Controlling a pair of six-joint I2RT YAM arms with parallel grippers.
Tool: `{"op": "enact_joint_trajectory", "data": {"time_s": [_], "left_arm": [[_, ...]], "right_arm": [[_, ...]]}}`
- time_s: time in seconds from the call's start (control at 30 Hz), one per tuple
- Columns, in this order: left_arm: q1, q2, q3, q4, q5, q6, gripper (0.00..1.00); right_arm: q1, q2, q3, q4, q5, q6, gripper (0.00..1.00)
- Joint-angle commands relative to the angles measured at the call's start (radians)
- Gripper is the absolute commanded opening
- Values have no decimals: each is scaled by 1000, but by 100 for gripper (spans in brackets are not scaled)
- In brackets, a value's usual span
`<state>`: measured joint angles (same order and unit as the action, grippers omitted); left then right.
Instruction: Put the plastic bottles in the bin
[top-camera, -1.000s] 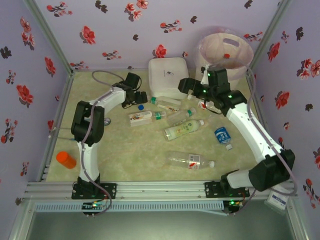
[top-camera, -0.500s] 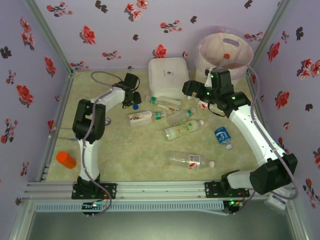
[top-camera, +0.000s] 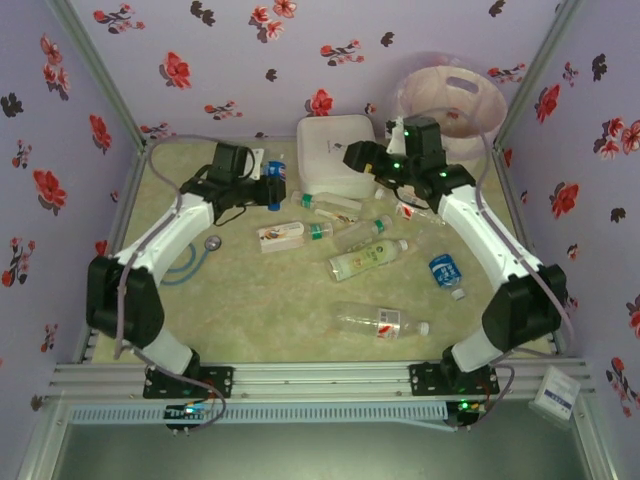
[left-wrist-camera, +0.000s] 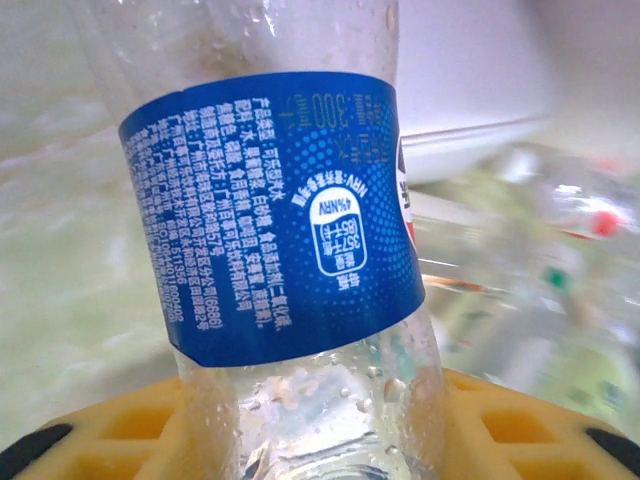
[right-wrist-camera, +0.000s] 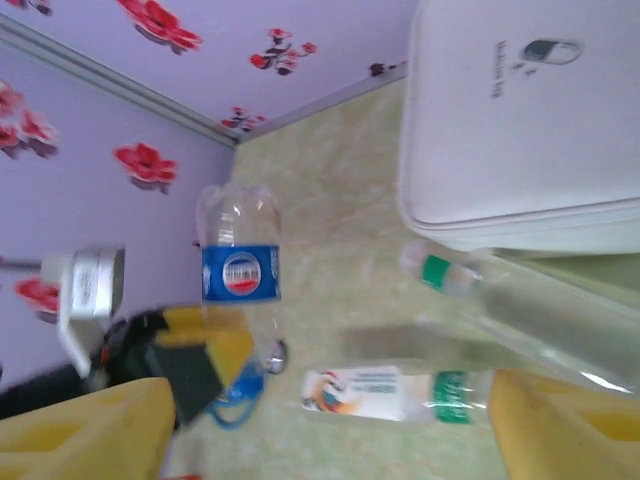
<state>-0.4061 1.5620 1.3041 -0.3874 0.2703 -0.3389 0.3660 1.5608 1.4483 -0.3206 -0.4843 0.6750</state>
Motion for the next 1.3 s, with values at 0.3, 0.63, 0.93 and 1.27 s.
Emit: {"op": "enact_joint_trajectory", "data": {"time_s": [0.3,0.63,0.93,1.27], "left_arm": [[-66,-86,-91,190,328,105,39],[-97,-68,-58,213,363,136,39],[-98,-65,-60,235,251,115,40],[-122,-40,-54,278,277,112,40]], "right_arm": [[88,171,185,134,-193,105,71],[99,234,240,-15,-139,29,83],[93,214,253,-215,-59,-85,94],[96,240,237,-75,-151,7,83]]}}
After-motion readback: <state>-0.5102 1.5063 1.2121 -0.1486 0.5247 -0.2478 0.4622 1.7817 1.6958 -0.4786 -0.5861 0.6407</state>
